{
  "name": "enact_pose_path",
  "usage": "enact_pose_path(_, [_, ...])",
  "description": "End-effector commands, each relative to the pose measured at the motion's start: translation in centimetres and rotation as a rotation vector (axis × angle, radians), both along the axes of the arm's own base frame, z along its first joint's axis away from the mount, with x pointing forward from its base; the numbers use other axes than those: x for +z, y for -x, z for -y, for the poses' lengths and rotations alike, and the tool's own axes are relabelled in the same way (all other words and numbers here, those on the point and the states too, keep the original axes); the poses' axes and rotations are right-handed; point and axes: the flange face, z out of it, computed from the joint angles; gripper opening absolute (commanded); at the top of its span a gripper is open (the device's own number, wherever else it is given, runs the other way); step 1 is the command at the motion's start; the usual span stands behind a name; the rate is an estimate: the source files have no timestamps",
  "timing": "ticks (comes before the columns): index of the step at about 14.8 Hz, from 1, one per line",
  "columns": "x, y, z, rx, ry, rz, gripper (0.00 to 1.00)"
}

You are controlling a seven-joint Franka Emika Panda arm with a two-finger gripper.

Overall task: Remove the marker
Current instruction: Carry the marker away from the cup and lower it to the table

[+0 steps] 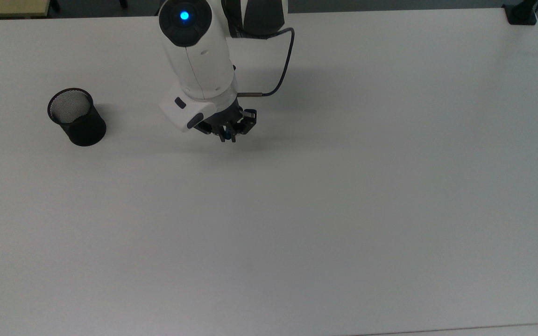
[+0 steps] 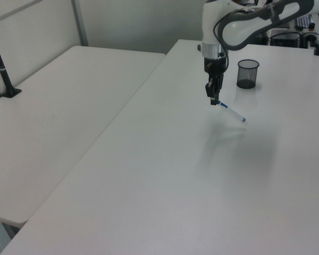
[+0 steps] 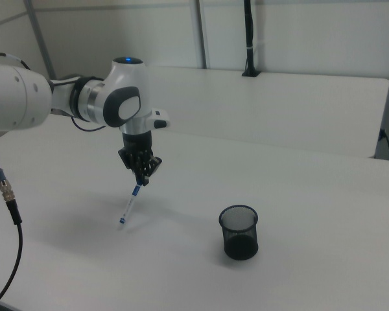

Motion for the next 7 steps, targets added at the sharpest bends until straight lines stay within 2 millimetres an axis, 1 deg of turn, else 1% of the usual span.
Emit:
enact_pose_path(1, [-2.5,-0.2,-1.3,-0.020,0.059,0.036,0.05])
enact_pose_path(2, [-3.4,-0.2,-1.7,-0.021,0.075,0.041,0.05])
enact_pose_path(4, [-5.3,-0.2,-1.9,-0.023,0.092,0.071,0.06])
enact_pose_path(5, [-5.8,-0.3,-1.9,-0.024,0.093,0.096,0.07])
enact_pose_path(6, [-6.0,-0.3,-1.9,-0.016,0.098,0.118,0.13])
enact_pose_path(7, [-6.1,-0.4,-1.9,-0.017,0.098,0.121,0.33])
